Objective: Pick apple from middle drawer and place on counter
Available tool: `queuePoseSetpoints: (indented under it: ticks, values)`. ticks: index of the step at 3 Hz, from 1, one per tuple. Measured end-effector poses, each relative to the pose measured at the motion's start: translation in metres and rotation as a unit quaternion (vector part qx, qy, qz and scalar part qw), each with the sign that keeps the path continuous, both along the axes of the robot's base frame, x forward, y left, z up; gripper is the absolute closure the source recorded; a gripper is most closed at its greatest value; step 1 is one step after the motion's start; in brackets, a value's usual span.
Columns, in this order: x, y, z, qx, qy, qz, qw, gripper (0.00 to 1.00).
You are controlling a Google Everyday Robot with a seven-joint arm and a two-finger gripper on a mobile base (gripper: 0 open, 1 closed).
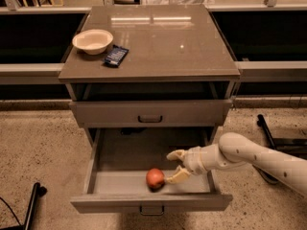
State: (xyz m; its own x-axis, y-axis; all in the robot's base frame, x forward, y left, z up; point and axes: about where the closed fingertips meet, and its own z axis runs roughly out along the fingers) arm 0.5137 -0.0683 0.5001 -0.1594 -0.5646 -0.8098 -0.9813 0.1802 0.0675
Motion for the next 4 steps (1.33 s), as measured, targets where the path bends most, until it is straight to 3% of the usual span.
queuePoseSetpoints:
  ticks: [1,2,4]
  values:
    - [0.014,0.021,-0.013,-0.007,-0.003,0.020,0.9998,0.34]
    - [0.012,0.042,-0.039,-0.019,-0.003,0.049,0.9986,0.27]
    - [0.006,0.070,-0.079,-0.020,0.004,0.076,0.9969,0.32]
